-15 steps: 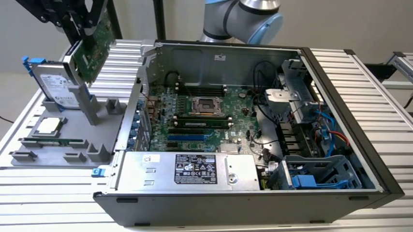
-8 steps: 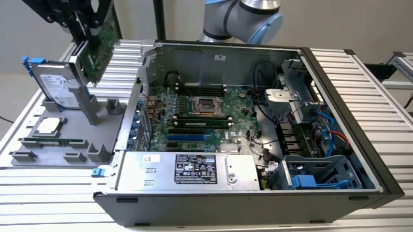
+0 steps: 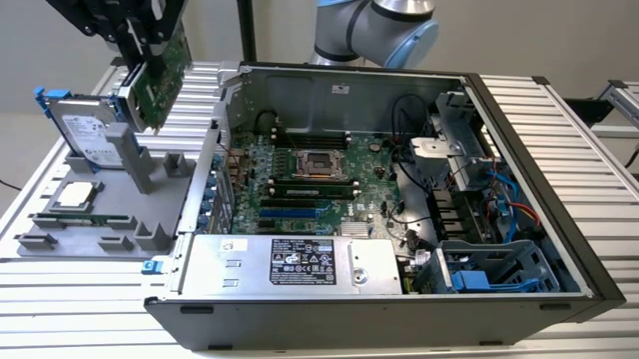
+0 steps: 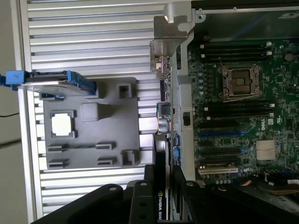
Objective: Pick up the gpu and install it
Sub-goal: 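Pick up the gpu and move the gpu toward the slot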
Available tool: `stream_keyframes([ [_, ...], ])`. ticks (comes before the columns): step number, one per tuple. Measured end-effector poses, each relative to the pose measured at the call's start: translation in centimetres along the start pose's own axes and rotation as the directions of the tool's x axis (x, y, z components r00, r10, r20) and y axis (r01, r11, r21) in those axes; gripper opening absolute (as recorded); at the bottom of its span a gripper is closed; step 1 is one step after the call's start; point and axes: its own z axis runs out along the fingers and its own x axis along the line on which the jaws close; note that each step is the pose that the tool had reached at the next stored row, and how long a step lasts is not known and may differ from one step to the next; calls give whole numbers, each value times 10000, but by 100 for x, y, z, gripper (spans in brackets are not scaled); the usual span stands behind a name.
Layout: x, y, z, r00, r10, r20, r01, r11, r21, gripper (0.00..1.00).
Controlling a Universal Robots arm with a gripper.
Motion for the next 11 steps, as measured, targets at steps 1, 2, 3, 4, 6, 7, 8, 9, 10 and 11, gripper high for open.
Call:
stream_keyframes([
  [1, -12, 1, 0, 10000, 0, 0, 0, 10000, 0, 0],
  [2, -24, 2, 0, 10000, 0, 0, 0, 10000, 1, 0],
  [3, -35, 3, 1, 10000, 0, 0, 0, 10000, 0, 0],
  [4, -48, 3, 1, 10000, 0, 0, 0, 10000, 0, 0],
  [6, -72, 5, 2, 10000, 0, 0, 0, 10000, -1, 0],
  [7, -85, 6, 2, 10000, 0, 1, 0, 10000, -1, 0],
  [8, -97, 7, 2, 10000, 0, 0, 0, 10000, 1, 0],
  [9, -111, 8, 3, 10000, 0, 0, 0, 10000, 0, 0],
  [10, -123, 9, 4, 10000, 0, 0, 0, 10000, 0, 0],
  [11, -135, 10, 4, 10000, -1, 0, 1, 10000, 0, 0],
])
